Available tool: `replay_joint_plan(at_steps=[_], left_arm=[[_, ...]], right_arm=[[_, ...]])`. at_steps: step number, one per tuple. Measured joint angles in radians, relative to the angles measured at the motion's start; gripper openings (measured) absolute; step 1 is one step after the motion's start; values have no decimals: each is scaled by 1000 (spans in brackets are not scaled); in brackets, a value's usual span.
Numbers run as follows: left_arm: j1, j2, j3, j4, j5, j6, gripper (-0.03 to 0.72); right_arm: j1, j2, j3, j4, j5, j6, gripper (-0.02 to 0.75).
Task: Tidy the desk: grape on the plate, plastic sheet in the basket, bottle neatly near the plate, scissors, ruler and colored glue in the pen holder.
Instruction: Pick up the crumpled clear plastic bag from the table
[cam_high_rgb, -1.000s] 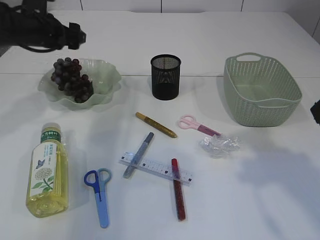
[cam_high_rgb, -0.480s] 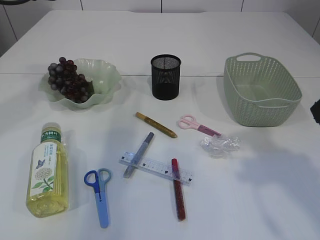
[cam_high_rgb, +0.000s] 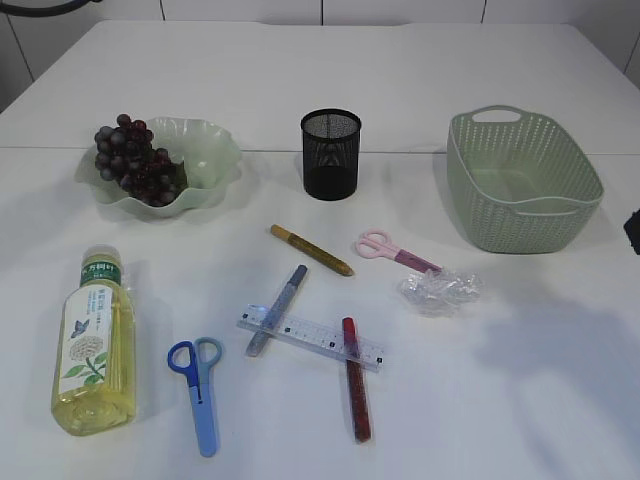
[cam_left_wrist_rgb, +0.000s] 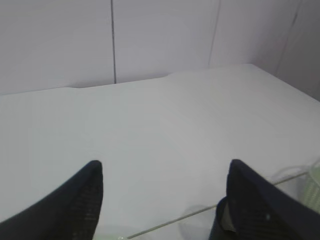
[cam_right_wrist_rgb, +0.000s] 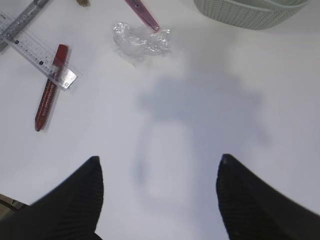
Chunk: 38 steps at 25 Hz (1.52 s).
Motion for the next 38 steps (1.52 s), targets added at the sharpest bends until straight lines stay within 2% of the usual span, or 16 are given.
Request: replay_joint_plan(at_steps=[2, 8, 11, 15, 20, 24, 27, 30, 38], left_arm=[[0, 0, 0, 86, 51, -78, 561], [0, 0, 0, 547, 176, -488, 552], [0, 0, 0, 741, 224, -691, 550], [-2, 0, 0, 993, 302, -921, 550], [-8, -40, 2, 1373, 452, -1188, 548], [-11, -103, 4, 1605, 581, -1409, 526], [-11, -137, 4, 1679, 690, -1513, 505], [-11, -161, 4, 1703, 804, -1558, 496], [-11, -217, 4, 1785, 971, -1647, 477]], right_arm=[[0, 0, 0, 0, 4, 0, 549], [0, 0, 0, 0, 16, 0, 549], [0, 0, 0, 0, 16, 0, 549], [0, 0, 0, 0, 16, 0, 549], [0, 0, 0, 0, -7, 0, 549], [0, 0, 0, 0, -20, 0, 549], [0, 18, 0, 0, -24, 0, 549], [9, 75, -15, 6, -24, 0, 549], [184, 337, -147, -70, -30, 0, 549]])
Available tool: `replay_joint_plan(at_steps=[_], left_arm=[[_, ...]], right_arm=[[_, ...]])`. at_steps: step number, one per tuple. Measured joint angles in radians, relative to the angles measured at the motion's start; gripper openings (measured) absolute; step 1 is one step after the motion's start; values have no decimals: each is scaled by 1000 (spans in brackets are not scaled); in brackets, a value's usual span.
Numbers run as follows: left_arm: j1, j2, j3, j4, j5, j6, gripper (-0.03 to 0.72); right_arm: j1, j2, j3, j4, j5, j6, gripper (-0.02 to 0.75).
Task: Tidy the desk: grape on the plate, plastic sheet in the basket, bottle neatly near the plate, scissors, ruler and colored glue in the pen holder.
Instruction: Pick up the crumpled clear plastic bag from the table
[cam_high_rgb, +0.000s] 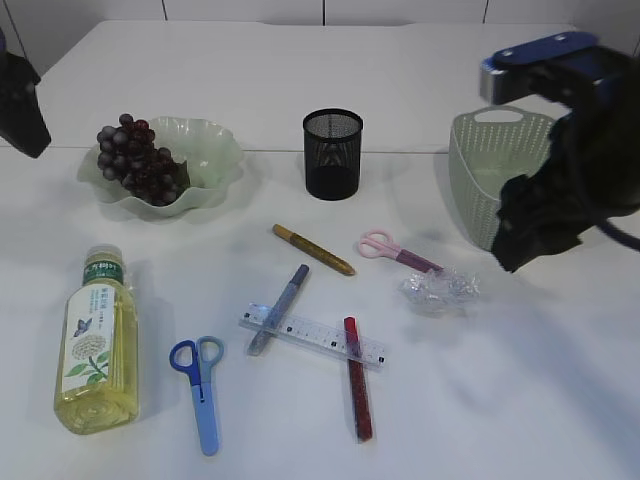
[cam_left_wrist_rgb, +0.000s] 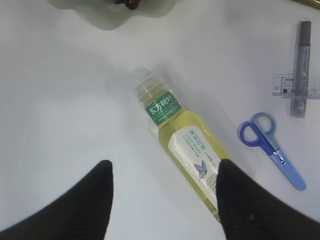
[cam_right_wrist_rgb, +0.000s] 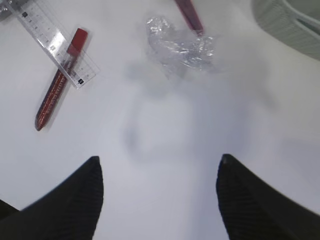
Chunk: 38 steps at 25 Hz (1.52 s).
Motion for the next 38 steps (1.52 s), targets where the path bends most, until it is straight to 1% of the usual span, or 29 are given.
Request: replay_joint_plan(at_steps=[3, 5, 9, 14, 18, 25, 38], left_arm=[[0, -33, 5, 2, 18, -9, 458], [0, -62, 30, 4, 19, -18, 450], [0, -137, 149, 6, 12, -31, 447], [0, -253, 317, -22, -14, -37, 445], [0, -330, 385, -63, -16, -37, 444], [0, -404, 402, -71, -16, -37, 443], [0, -406, 402, -73, -16, -37, 443]], right_arm=[[50, 114, -54, -22, -2, 0, 549], [86, 185, -91, -49, -4, 0, 549], [138, 309, -178, -114, -6, -2, 551], [144, 449, -263, -169, -3, -2, 589], [144, 542, -307, -211, -2, -2, 597], [144, 636, -352, -312, -2, 43, 598], [144, 697, -356, -329, -53, 50, 596]])
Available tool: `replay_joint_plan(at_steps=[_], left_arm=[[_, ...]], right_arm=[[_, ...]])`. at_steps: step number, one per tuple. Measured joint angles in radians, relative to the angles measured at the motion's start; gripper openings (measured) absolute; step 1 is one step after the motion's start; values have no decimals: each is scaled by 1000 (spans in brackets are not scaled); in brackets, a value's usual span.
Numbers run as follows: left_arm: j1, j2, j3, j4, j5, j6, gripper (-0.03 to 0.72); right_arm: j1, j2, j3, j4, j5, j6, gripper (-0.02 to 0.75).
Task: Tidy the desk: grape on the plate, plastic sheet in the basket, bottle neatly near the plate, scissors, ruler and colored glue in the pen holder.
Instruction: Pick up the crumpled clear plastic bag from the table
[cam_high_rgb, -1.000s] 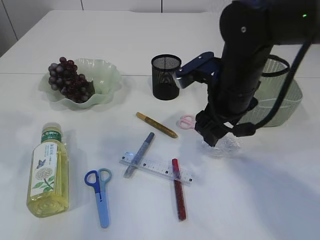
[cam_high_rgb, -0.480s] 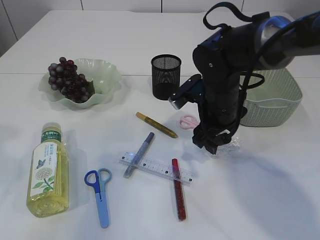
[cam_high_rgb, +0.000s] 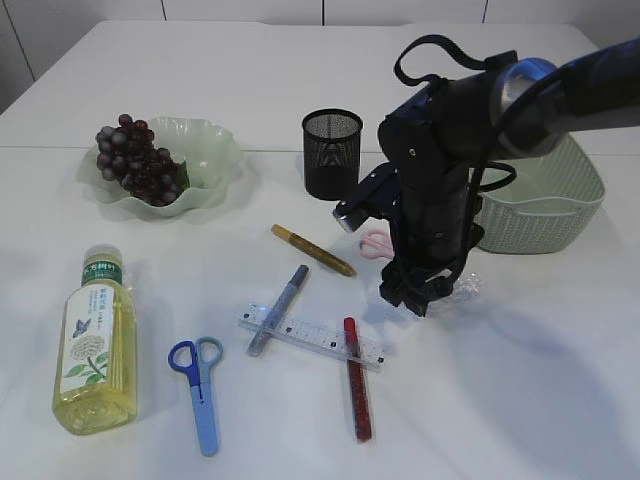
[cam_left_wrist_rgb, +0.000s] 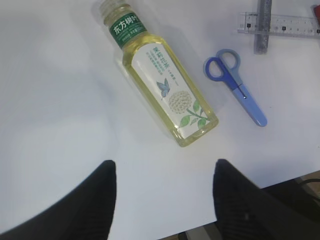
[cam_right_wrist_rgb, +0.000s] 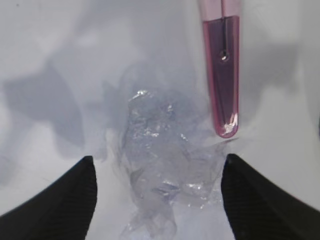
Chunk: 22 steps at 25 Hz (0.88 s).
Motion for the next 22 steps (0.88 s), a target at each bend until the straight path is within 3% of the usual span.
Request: replay_joint_plan(at_steps=[8, 16, 22], left_arm=[[0, 0, 0, -2, -4, 0, 443], [0, 0, 0, -2, -6, 0, 443], [0, 0, 0, -2, -10, 0, 443]], right_arm=[[0, 29, -1, -14, 2, 9, 499], [0, 29, -1, -21, 24, 37, 219], [0, -2, -4, -21, 37, 41, 185]])
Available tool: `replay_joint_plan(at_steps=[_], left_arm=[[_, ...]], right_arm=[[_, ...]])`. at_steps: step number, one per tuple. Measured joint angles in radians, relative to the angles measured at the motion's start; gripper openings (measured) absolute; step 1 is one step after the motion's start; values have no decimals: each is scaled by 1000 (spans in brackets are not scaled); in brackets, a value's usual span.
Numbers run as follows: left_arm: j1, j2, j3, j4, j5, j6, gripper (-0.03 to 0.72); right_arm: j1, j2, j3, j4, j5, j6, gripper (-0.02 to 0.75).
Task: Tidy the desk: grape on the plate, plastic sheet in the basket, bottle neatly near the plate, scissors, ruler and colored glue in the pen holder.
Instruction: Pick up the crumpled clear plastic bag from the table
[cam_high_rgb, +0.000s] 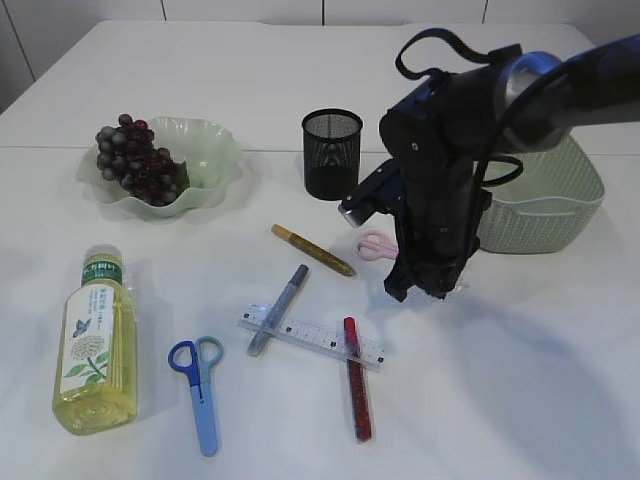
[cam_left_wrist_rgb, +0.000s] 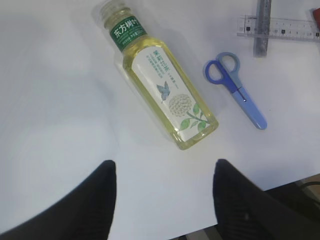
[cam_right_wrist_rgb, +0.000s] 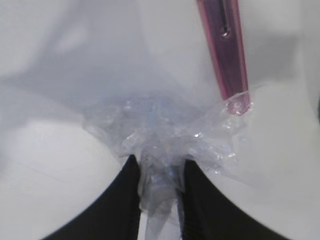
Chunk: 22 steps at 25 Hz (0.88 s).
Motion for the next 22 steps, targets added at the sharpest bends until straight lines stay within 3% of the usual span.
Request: replay_joint_plan(at_steps=[14, 22], left_arm=[[0, 0, 0, -32, -6, -1, 443], [0, 0, 0, -51, -8, -1, 443]], right_arm=[[-15, -194, -89, -55, 43, 0, 181], [-209, -192, -216, -59, -36, 55, 180]])
